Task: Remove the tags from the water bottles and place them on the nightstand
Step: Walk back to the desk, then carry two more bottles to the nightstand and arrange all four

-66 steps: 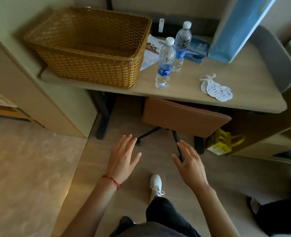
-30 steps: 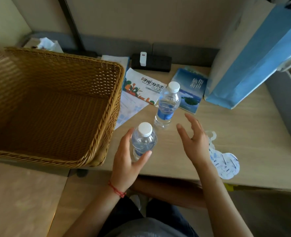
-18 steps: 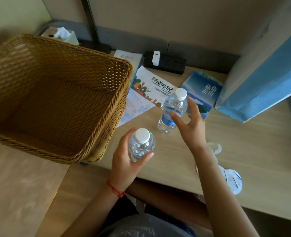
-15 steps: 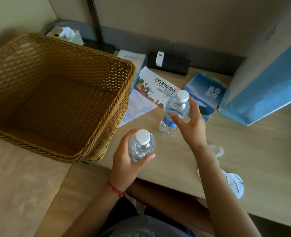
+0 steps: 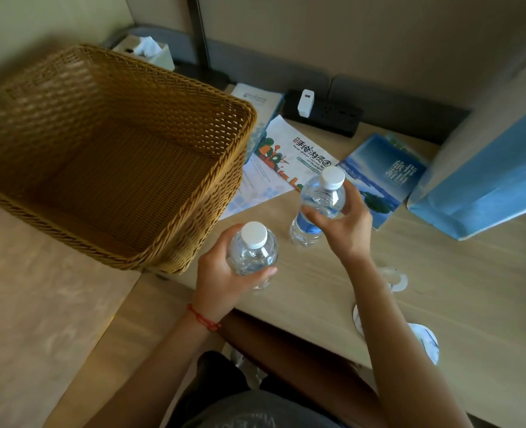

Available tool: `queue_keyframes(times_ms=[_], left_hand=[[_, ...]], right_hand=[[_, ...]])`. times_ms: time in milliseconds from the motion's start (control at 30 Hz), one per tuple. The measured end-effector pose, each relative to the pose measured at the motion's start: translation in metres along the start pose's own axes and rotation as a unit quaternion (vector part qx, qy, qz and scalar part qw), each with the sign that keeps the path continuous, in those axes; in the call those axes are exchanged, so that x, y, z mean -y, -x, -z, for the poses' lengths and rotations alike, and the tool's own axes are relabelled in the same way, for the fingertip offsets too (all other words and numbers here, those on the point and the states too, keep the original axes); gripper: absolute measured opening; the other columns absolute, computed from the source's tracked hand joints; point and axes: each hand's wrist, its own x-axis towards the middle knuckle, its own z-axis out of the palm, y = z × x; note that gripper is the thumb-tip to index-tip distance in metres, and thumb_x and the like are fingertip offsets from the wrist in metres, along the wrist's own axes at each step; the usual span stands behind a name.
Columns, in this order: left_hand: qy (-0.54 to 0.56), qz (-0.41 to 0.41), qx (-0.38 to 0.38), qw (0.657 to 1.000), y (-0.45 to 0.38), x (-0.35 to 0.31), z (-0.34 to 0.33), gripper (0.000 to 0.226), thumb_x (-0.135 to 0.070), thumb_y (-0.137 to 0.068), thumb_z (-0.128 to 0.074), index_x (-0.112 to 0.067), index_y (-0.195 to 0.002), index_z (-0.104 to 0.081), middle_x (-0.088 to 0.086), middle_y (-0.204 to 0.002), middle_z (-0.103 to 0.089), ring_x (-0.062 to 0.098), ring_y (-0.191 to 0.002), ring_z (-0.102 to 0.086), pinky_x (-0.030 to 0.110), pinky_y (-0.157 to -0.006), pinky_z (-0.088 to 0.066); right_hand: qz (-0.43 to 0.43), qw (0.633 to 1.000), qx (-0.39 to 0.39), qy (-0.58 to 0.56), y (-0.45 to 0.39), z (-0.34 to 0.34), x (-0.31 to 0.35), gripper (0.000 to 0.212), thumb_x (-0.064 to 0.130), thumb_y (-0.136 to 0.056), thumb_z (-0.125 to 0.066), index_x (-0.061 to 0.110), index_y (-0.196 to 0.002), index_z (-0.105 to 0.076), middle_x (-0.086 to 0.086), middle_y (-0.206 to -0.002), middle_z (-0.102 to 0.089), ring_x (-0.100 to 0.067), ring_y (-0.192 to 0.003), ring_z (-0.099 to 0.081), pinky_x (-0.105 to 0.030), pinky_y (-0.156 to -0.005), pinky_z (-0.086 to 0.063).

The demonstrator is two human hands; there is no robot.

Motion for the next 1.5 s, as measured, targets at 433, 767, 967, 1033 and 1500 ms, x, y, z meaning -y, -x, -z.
queue_keyframes(times_ms=[433, 767, 967, 1033, 1500], left_hand=[[0.031, 0.019, -0.08, 0.996, 0.031, -0.015, 0.016, 0.058, -0.033, -0.05, -0.079, -0.012, -0.1, -0.06, 0.005, -0.097, -0.068, 0.003, -0.093, -0.063, 0.011, -0.079, -0.047], [0.045, 0.018, -0.183, 0.982, 0.083, -0.019, 0.062, 0.045, -0.041, -0.052, -0.079, -0.037, -0.09, -0.056, -0.025, -0.083, -0.066, -0.01, -0.08, -0.061, 0.005, -0.066, -0.047], [0.071, 0.002, -0.238, 0.969, 0.128, -0.009, 0.116, 0.061, -0.032, -0.053, -0.086, -0.012, -0.105, -0.06, -0.003, -0.095, -0.068, 0.003, -0.085, -0.066, 0.009, -0.068, -0.05], [0.084, -0.002, -0.262, 0.961, 0.149, -0.008, 0.138, 0.061, -0.04, -0.054, -0.076, -0.009, -0.104, -0.06, -0.005, -0.094, -0.067, 0.0, -0.085, -0.065, 0.009, -0.067, -0.05], [0.085, 0.069, -0.465, 0.879, 0.342, 0.045, 0.297, 0.032, 0.0, -0.069, -0.073, -0.024, -0.088, -0.066, -0.024, -0.078, -0.071, -0.005, -0.074, -0.065, 0.009, -0.06, -0.049]], right_hand=[[-0.001, 0.993, 0.07, -0.091, 0.045, 0.019, 0.005, 0.063, 0.038, -0.06, -0.078, 0.015, -0.116, -0.059, 0.014, -0.101, -0.069, -0.002, -0.094, -0.065, -0.026, -0.083, -0.054], [0.073, 0.971, 0.191, -0.123, 0.082, 0.017, 0.066, 0.065, 0.033, -0.059, -0.077, 0.007, -0.116, -0.059, -0.004, -0.107, -0.069, -0.016, -0.097, -0.066, -0.041, -0.086, -0.054], [0.119, 0.945, 0.266, -0.146, 0.12, -0.011, 0.108, 0.068, 0.032, -0.06, -0.078, 0.004, -0.117, -0.056, -0.007, -0.109, -0.067, -0.019, -0.1, -0.065, -0.042, -0.086, -0.054], [0.131, 0.934, 0.292, -0.16, 0.139, -0.025, 0.122, 0.07, 0.036, -0.059, -0.075, 0.002, -0.117, -0.056, -0.008, -0.108, -0.068, -0.019, -0.1, -0.065, -0.037, -0.083, -0.055], [0.179, 0.839, 0.477, -0.192, 0.321, -0.157, 0.204, 0.047, 0.04, -0.064, -0.073, 0.039, -0.108, -0.055, 0.025, -0.103, -0.067, -0.001, -0.1, -0.064, -0.013, -0.074, -0.053]])
